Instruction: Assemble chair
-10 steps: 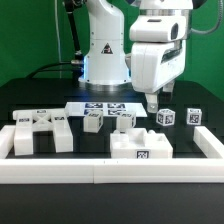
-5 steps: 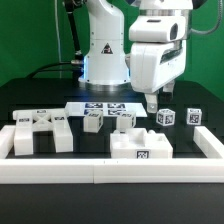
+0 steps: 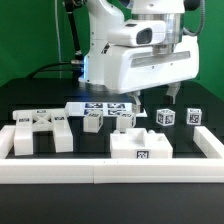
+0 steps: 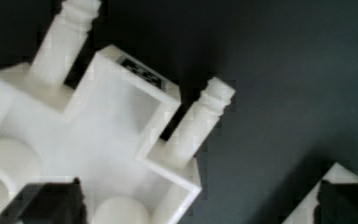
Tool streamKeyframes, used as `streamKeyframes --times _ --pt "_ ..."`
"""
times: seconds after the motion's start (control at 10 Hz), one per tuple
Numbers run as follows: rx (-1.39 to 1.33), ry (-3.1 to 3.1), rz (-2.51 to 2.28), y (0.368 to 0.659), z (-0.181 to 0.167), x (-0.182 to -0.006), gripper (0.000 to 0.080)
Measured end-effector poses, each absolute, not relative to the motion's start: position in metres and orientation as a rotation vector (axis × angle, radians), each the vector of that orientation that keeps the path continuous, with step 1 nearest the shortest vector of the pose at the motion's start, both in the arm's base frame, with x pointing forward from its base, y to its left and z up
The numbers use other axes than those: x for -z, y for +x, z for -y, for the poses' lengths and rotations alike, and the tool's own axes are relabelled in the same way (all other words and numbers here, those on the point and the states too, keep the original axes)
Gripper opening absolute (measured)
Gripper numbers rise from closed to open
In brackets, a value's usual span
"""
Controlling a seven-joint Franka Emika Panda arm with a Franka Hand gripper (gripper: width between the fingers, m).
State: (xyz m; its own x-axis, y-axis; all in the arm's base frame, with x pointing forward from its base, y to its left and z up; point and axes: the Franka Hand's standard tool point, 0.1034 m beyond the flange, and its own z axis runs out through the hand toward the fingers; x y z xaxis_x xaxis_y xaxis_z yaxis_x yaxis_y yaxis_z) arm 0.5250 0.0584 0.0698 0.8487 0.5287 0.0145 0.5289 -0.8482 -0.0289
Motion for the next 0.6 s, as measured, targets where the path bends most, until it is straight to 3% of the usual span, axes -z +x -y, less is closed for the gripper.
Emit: streamKeyframes --times 0.4,0.6 --pt "0.001 -3.068 0.434 0.5243 -0.0621 -0.0692 0.0650" --pt "-0.007 -3.092 0.188 0.5245 -0.0598 -0.0608 0.0650"
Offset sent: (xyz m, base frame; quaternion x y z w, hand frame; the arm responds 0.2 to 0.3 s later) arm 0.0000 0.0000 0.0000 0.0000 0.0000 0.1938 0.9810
